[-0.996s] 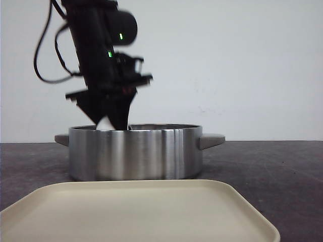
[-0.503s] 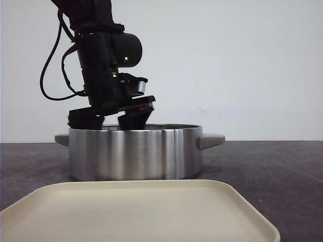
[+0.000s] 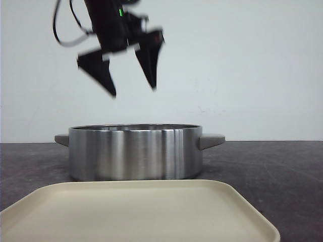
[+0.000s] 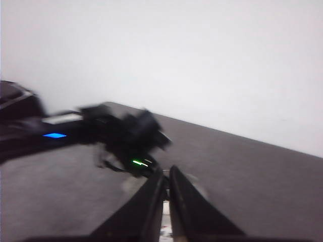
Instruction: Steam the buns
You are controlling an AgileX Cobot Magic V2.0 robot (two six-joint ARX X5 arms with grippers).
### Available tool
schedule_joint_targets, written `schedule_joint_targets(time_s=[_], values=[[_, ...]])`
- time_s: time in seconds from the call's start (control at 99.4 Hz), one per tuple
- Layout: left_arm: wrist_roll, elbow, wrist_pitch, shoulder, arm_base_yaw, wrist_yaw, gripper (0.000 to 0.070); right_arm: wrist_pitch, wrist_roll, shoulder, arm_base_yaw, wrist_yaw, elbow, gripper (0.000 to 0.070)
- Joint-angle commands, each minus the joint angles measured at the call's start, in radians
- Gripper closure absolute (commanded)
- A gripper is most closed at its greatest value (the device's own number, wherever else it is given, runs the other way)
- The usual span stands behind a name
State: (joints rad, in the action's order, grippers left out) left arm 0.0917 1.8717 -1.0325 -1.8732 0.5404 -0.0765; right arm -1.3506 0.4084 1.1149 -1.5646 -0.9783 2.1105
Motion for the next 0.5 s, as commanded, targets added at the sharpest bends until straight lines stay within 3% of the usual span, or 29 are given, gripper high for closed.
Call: schedule_joint_targets(time_s=[0.0, 0.101, 0.241, 0.493], values=[[0.041, 0.037, 0.017, 0.08, 0.019, 0.002, 0.042, -0.078, -0.009, -0.008, -0.018, -0.065, -0.045, 0.0687], [0.056, 0.037, 0.021, 0.203, 0.04, 0.003, 0.07, -0.078, -0.005, -0.057, -0.018, -0.132, -0.182, 0.0687], [0.056, 0.036, 0.014, 0.381, 0.094, 0.102, 0.07, -0.042, 0.075, -0.17, -0.018, -0.183, -0.424, 0.0687], [0.066, 0.013, -0.1, 0.7, 0.246, 0.246, 0.07, 0.192, 0.171, -0.467, -0.018, -0.126, -0.864, 0.0687]])
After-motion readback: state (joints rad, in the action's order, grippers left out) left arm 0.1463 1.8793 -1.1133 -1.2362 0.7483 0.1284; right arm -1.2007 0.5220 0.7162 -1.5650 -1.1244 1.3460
